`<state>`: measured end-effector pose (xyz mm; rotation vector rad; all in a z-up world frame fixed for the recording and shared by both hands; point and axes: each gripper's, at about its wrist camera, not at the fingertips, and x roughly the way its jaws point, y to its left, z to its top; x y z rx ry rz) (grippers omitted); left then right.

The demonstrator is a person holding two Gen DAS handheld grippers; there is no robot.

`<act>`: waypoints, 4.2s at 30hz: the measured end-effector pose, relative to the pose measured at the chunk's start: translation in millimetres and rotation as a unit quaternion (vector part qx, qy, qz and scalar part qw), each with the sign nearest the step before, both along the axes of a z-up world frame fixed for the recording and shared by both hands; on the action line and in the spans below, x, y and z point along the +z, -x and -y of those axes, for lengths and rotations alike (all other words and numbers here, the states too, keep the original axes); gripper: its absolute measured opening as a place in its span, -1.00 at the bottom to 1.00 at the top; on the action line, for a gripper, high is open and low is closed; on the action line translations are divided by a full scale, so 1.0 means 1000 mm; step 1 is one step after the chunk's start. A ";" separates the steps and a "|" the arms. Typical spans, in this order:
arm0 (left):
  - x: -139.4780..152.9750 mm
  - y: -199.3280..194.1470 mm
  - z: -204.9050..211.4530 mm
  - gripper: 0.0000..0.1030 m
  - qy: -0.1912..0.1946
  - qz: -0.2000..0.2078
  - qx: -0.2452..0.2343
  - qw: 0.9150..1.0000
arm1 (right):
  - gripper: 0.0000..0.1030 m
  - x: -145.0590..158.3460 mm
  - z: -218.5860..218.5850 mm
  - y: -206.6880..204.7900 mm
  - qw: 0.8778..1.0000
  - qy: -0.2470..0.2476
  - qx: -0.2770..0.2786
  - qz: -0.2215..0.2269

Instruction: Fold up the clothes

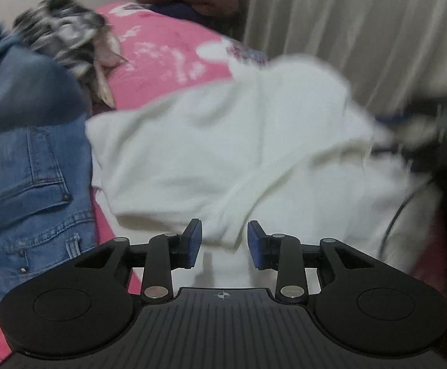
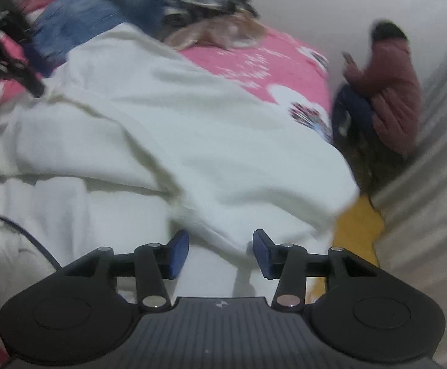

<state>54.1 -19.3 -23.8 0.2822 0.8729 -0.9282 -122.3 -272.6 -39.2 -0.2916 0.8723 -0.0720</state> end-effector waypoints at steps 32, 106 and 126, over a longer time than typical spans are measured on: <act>-0.101 -0.048 0.019 -0.41 0.095 0.107 0.116 0.983 | 0.42 -0.046 0.009 -0.076 0.990 -0.060 -0.077 0.100; -0.088 -0.098 0.028 -0.93 0.190 -0.150 0.410 0.879 | 0.53 -0.056 0.023 -0.029 0.968 -0.156 -0.112 0.161; -0.146 -0.148 0.147 -0.92 0.283 -0.380 0.122 0.872 | 0.54 -0.059 0.024 -0.025 0.965 -0.158 -0.113 0.174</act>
